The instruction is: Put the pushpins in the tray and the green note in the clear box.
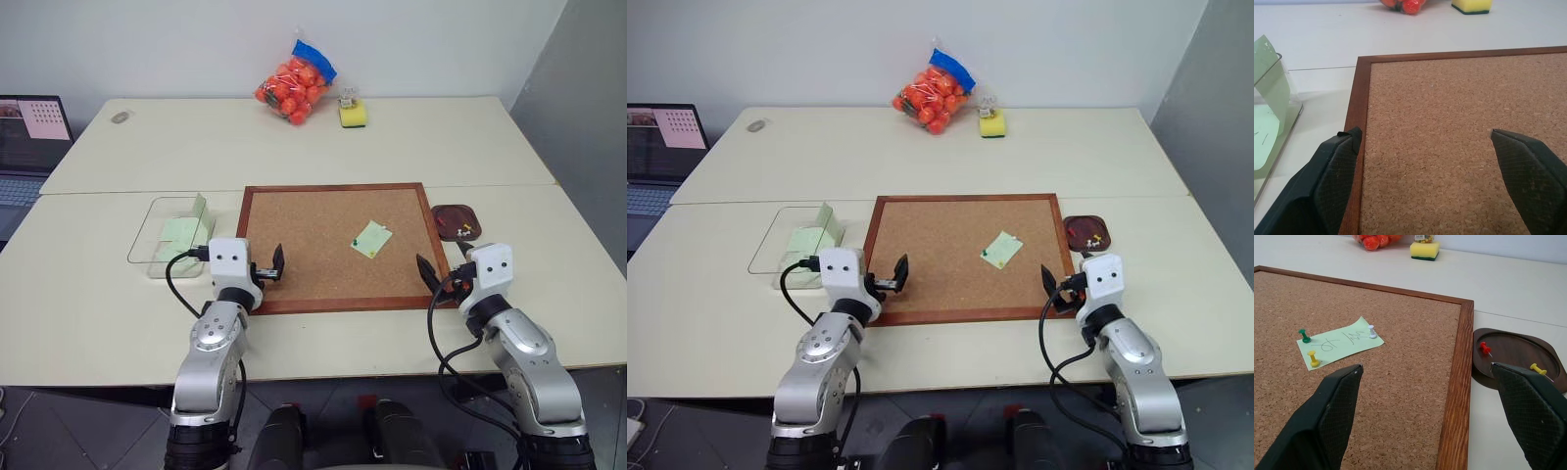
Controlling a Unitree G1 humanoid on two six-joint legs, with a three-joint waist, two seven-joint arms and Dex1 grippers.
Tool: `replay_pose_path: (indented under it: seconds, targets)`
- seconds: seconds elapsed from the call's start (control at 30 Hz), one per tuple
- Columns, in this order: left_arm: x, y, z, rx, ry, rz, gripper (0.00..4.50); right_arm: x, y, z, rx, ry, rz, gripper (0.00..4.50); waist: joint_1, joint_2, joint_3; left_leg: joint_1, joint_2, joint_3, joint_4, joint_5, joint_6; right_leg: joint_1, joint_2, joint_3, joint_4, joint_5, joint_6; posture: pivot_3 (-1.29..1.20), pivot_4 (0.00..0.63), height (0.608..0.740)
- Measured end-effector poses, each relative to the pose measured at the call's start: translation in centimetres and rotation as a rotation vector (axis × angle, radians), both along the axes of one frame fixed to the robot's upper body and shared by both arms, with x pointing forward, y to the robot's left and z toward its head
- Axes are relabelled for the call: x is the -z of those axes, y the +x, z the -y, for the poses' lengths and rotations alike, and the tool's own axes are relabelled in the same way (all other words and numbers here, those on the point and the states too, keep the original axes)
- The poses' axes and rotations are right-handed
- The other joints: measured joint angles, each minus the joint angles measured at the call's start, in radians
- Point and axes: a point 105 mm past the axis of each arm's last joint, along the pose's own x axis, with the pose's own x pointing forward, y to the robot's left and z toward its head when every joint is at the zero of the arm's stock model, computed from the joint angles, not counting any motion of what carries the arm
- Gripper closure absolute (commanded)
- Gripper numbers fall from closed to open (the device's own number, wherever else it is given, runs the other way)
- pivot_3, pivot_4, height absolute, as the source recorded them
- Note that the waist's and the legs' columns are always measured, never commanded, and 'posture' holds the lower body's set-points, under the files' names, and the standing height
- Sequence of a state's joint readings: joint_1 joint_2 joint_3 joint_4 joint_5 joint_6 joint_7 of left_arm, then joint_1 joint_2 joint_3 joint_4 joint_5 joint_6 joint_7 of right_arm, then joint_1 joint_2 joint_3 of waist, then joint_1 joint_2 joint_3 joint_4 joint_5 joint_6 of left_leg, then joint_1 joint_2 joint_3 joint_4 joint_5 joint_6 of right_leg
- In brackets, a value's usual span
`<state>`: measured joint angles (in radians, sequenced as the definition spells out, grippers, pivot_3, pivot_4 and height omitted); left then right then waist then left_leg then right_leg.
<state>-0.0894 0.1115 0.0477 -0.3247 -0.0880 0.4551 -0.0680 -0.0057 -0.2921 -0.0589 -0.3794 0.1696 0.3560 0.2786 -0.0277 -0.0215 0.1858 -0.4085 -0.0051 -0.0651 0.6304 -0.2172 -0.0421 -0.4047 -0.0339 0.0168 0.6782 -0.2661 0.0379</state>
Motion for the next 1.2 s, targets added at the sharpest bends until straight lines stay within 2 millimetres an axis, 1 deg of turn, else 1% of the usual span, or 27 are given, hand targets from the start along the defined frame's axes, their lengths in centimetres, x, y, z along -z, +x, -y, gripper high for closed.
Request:
replay_pose_path:
  seconds: [0.47,0.7,0.9,0.97,1.03,1.07,1.2]
  targets:
    - [0.0,0.0,0.1,0.010,-0.010,0.000,0.03,-0.3,0.1,-0.1,-0.001,0.001,0.019,0.08,0.000,0.000,0.000,0.000,0.000,0.000,0.000,0.000,0.000,0.000,0.000,0.000,0.000,0.000,0.000,0.00,0.150,0.740]
    - [-0.4,0.1,0.0,0.015,-0.018,0.011,0.03,-0.4,0.1,-0.1,0.003,0.003,0.023,0.08,0.000,0.000,0.000,0.000,0.000,0.000,0.000,0.000,0.000,0.000,0.000,0.000,0.000,0.000,0.000,0.00,0.150,0.740]
    - [-1.2,0.5,0.5,0.069,-0.010,0.034,0.03,-0.6,0.2,0.0,0.012,0.003,0.029,0.08,0.000,0.000,0.000,0.000,0.000,0.000,0.000,0.000,0.000,0.000,0.000,0.000,0.000,0.000,0.000,0.00,0.150,0.740]
    - [-1.2,0.4,1.1,0.131,-0.003,0.030,0.03,-0.7,0.3,-0.1,0.010,0.003,0.034,0.08,0.000,0.000,0.000,0.000,0.000,0.000,0.000,0.000,0.000,0.000,0.000,0.000,0.000,0.000,0.000,0.00,0.150,0.740]
    - [-1.3,0.4,1.4,0.163,-0.001,0.032,0.40,-0.8,0.3,-0.1,0.010,0.003,0.035,0.00,0.000,0.000,0.000,0.000,0.000,0.000,0.000,0.000,0.000,0.000,0.000,0.000,0.000,0.000,0.000,0.00,0.150,0.740]
    - [-1.4,0.5,1.7,0.188,-0.001,0.032,0.51,-0.8,0.3,-0.1,0.009,0.003,0.036,0.00,0.000,0.000,0.000,0.000,0.000,0.000,0.000,0.000,0.000,0.000,0.000,0.000,0.000,0.000,0.000,0.00,0.150,0.740]
    - [-2.0,0.7,2.7,0.293,0.004,0.042,1.35,-1.2,0.6,-0.2,0.000,-0.003,0.047,0.00,-0.001,0.000,0.000,0.000,0.000,0.000,0.000,0.000,0.000,0.000,0.000,0.000,0.000,0.000,0.000,0.00,0.150,0.740]
